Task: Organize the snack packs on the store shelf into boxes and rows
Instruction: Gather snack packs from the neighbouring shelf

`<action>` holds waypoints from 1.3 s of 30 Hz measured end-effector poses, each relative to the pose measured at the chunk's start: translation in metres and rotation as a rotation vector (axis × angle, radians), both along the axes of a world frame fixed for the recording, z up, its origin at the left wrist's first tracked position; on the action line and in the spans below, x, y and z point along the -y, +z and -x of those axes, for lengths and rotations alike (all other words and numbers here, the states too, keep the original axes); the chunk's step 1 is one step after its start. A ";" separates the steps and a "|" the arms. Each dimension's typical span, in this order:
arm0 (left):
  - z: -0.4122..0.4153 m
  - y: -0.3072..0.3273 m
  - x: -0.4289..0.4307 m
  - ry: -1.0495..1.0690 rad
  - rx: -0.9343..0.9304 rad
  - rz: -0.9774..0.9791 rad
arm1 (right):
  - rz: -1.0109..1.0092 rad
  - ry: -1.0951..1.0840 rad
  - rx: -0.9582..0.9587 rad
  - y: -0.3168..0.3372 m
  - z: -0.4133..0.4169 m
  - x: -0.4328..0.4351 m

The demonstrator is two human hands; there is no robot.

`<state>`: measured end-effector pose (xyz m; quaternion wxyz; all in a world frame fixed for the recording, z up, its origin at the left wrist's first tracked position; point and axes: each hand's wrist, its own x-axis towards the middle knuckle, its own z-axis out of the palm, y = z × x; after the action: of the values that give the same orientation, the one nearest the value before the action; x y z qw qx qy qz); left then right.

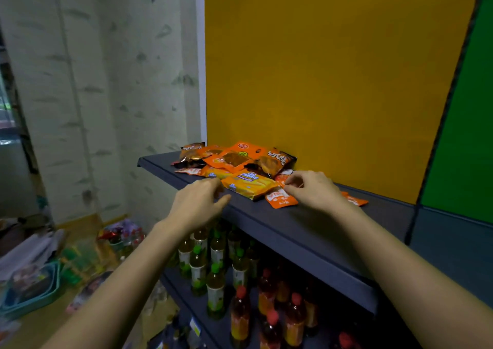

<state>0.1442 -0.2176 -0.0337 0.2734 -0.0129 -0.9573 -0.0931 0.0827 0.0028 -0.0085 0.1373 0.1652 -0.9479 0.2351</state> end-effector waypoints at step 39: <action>0.351 0.007 0.269 -0.107 0.034 -0.295 | 0.485 -0.661 0.456 0.001 0.267 0.137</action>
<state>-0.2070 -0.4864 -0.0270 0.2508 -0.0217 -0.9356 -0.2475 -0.1843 -0.1340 -0.0073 0.0276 -0.2382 -0.8734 0.4239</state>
